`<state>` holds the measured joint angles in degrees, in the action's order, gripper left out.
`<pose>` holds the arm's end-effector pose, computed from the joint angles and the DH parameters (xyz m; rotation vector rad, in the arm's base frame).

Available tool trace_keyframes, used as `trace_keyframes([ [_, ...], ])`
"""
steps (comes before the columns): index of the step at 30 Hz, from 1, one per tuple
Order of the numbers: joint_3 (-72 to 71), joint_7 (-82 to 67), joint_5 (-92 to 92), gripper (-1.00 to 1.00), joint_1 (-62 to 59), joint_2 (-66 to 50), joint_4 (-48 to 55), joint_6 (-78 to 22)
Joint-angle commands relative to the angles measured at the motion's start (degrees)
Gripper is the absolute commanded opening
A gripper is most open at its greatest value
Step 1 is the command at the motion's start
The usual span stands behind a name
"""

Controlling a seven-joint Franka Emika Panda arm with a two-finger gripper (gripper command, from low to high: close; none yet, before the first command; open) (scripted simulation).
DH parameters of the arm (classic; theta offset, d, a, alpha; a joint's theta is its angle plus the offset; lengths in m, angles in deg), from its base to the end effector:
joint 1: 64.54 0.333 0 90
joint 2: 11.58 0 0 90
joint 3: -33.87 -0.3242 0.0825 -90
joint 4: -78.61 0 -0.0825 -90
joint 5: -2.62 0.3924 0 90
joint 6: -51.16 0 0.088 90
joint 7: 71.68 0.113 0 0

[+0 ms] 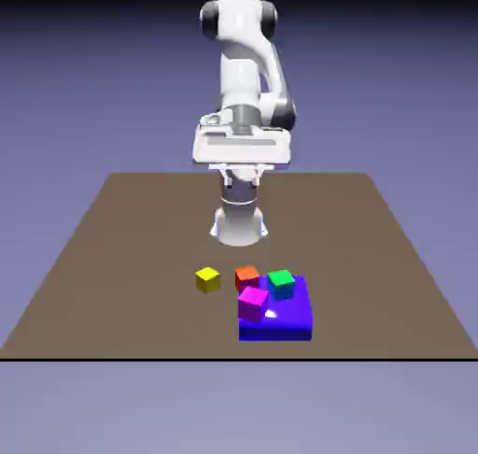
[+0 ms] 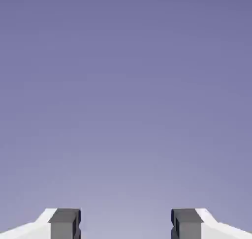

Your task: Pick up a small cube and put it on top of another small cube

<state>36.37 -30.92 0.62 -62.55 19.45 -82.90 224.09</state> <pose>0.3968 -0.0008 0.4372 -2.5524 0.9170 -0.9853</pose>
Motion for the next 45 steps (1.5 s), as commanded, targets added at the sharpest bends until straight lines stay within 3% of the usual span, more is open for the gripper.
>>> trace_keyframes([
  [1, 2.08, -1.41, -1.67, 0.00, 1.08, -1.35, -0.42, -0.90],
  [20, 38.37, -25.97, -30.75, 0.00, 20.00, -24.95, -7.69, -16.52],
  [31, 24.58, -34.39, -16.70, 0.00, 9.95, -46.16, -6.21, 2.82],
  [32, 24.58, -34.39, -16.70, -1.00, 9.95, -46.17, -6.21, 2.82],
  [45, 38.37, -25.97, -30.75, -1.00, 20.01, -24.95, -7.69, -16.52],
])
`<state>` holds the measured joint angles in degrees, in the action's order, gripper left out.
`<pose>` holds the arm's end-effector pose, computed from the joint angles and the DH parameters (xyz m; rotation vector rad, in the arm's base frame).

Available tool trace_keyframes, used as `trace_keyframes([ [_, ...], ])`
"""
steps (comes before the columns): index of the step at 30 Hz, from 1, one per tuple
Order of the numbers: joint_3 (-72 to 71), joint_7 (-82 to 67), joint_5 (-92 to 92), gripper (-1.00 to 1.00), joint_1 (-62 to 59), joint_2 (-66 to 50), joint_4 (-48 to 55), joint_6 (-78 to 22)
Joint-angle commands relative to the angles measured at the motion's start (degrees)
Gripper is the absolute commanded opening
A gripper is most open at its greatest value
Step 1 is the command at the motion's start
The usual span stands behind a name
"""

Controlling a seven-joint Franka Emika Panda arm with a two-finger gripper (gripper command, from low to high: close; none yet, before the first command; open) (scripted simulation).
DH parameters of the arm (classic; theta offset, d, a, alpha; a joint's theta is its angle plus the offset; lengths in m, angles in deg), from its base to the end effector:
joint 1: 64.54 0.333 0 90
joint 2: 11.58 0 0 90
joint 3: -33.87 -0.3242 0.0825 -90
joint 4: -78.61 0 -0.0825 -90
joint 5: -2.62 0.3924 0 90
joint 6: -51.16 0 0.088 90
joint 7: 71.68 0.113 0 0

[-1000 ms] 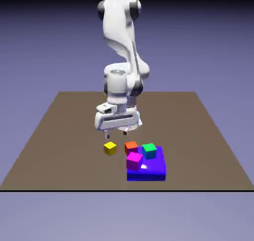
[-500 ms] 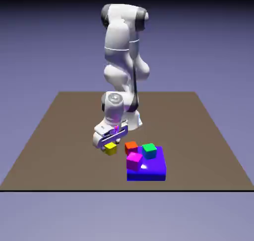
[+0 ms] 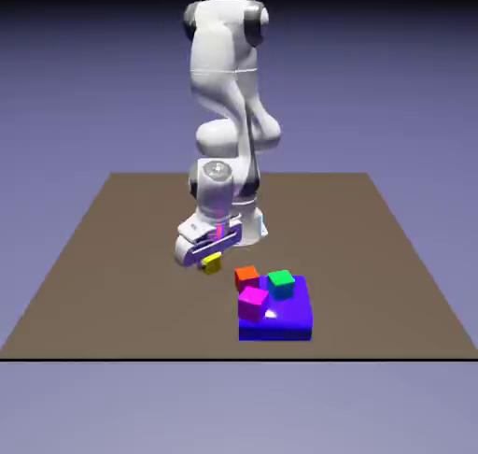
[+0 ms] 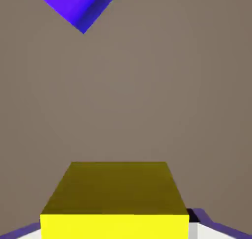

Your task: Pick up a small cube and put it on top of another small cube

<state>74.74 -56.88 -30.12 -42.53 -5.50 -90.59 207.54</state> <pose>0.2989 -0.0699 0.1822 3.0175 -0.0608 -0.1863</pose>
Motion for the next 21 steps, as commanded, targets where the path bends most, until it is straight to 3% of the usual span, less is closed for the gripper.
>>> trace_keyframes([
  [1, 0.16, -1.94, 1.57, -1.00, -1.44, 0.38, 1.65, 0.09],
  [15, -18.51, -34.44, 14.47, -1.00, 16.23, 4.44, 21.77, -21.21],
  [17, -18.90, -33.77, 13.71, -1.00, 17.37, 4.27, 21.09, -21.58],
  [21, -18.33, -34.28, 14.41, -1.00, 16.41, -3.78, 19.16, -11.62],
])
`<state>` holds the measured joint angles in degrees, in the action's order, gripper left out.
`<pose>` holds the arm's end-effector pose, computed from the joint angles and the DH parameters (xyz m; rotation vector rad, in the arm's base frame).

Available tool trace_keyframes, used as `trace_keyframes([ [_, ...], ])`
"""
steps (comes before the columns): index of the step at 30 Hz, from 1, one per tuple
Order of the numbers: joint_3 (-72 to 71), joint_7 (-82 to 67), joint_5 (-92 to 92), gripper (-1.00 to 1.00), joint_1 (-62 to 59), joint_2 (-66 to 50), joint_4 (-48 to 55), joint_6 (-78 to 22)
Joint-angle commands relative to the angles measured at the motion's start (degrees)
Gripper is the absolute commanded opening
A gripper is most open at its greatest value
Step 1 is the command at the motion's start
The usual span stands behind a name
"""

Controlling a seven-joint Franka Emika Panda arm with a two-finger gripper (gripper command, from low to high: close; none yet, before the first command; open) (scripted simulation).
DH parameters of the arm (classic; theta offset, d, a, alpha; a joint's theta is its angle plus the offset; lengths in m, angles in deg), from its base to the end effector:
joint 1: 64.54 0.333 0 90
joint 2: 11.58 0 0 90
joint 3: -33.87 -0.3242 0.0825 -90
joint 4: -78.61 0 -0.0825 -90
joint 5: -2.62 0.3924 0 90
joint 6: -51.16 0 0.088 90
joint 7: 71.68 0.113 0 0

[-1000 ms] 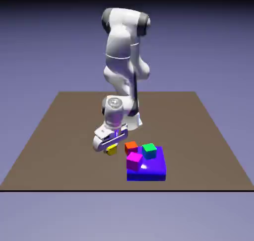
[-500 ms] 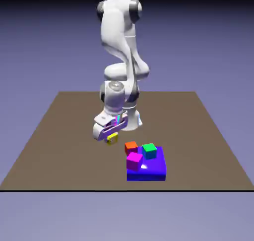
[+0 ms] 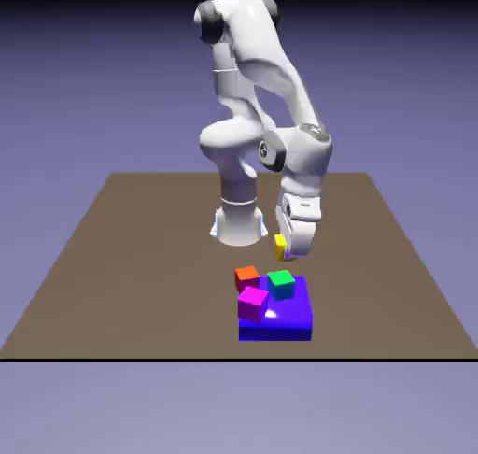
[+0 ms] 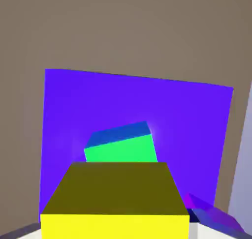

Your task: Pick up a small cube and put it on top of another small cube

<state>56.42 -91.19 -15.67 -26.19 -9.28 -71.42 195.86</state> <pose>0.4129 0.1204 0.2536 2.6948 1.2739 -0.0873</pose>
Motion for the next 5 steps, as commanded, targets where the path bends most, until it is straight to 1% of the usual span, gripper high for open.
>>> trace_keyframes([
  [1, 0.13, -0.10, 0.13, -1.00, -0.17, -2.01, -0.48, 2.55],
  [2, 0.14, -0.11, 0.15, -1.00, -0.19, -2.19, -0.52, 2.76],
  [3, 0.14, -0.11, 0.15, 1.00, -0.19, -2.19, -0.52, 2.76],
  [4, 0.14, -0.11, 0.15, 1.00, -0.19, -2.19, -0.52, 2.76],
  [5, 0.00, 0.02, -0.03, 1.00, 0.04, -0.18, -0.04, 0.28],
])
